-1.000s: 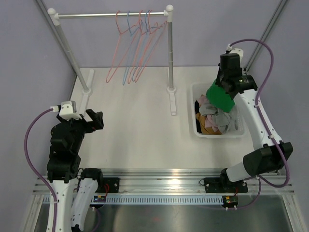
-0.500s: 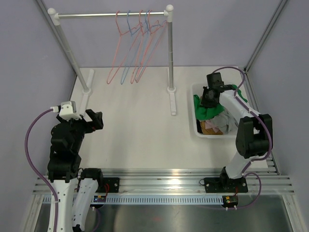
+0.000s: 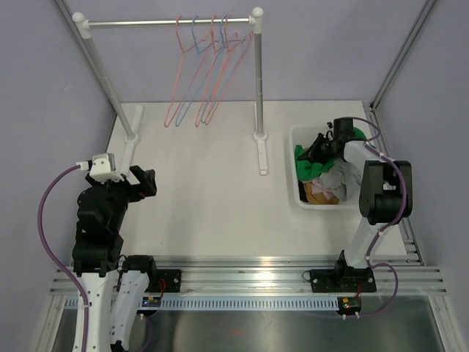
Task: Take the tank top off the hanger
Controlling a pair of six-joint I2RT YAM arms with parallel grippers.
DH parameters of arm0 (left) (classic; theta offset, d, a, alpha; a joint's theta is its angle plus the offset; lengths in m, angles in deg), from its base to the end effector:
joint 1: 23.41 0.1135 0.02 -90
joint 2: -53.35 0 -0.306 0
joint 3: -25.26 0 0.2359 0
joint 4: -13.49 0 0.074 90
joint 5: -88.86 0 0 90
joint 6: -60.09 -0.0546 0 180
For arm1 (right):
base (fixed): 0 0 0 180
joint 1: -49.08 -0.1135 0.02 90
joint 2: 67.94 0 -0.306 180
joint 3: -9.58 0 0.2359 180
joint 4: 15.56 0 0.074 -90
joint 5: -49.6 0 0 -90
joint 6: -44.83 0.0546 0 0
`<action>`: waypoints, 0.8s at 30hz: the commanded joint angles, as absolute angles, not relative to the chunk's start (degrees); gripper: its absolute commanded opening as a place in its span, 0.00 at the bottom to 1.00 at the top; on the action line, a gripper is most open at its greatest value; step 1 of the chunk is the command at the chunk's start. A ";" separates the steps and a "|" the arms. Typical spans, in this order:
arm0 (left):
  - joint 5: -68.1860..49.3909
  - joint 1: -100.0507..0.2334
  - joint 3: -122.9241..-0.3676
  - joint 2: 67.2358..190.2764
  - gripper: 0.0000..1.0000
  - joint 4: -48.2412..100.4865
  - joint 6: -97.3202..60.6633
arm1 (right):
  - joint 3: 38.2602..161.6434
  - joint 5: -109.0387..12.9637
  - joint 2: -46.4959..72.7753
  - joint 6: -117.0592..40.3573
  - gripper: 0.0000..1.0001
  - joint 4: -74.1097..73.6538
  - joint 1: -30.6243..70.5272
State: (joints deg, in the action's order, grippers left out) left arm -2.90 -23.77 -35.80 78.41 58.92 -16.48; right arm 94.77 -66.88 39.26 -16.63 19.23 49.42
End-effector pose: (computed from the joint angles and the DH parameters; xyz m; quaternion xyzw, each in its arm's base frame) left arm 0.0605 -0.0021 0.3607 -0.0769 0.7589 -0.0892 0.6404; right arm 0.3966 0.0220 0.2146 0.1693 0.9197 0.2806 0.2162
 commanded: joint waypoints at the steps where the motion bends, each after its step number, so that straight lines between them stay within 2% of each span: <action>1: -3.95 -23.41 -35.53 78.31 0.99 55.74 -16.81 | 90.41 -70.73 43.59 -13.88 0.00 18.94 50.57; 5: -4.12 -23.41 -35.62 78.57 0.99 55.82 -16.81 | 91.11 -64.85 39.65 -15.28 0.00 21.94 50.48; 9: -4.21 -23.50 -35.62 78.57 0.99 55.56 -16.72 | 93.30 -65.71 37.80 -15.72 0.02 22.98 50.05; 10: -4.39 -23.50 -35.53 78.66 0.99 55.56 -16.72 | 94.53 -62.66 37.27 -16.85 0.10 24.39 49.87; 12: -4.65 -23.50 -35.53 78.93 0.99 55.65 -16.72 | 97.78 -59.92 36.04 -17.56 0.34 26.94 49.52; 13: -4.74 -23.41 -35.62 79.10 0.99 55.65 -16.72 | 99.45 -57.73 35.60 -17.83 0.53 28.95 49.52; 14: -4.83 -23.41 -35.71 79.19 0.99 55.82 -16.81 | 99.46 -56.32 35.33 -17.92 0.58 29.93 49.52; 19: -5.26 -23.41 -35.53 79.01 0.99 55.39 -16.72 | 102.45 -51.56 32.52 -17.74 0.66 33.09 49.52; 21: -5.36 -23.41 -35.53 79.36 0.99 55.38 -16.64 | 105.08 -51.12 30.77 -18.09 0.89 35.11 49.52; 24: -5.36 -23.41 -35.79 79.98 0.99 55.65 -16.64 | 108.60 -50.24 28.31 -18.80 0.93 37.49 49.52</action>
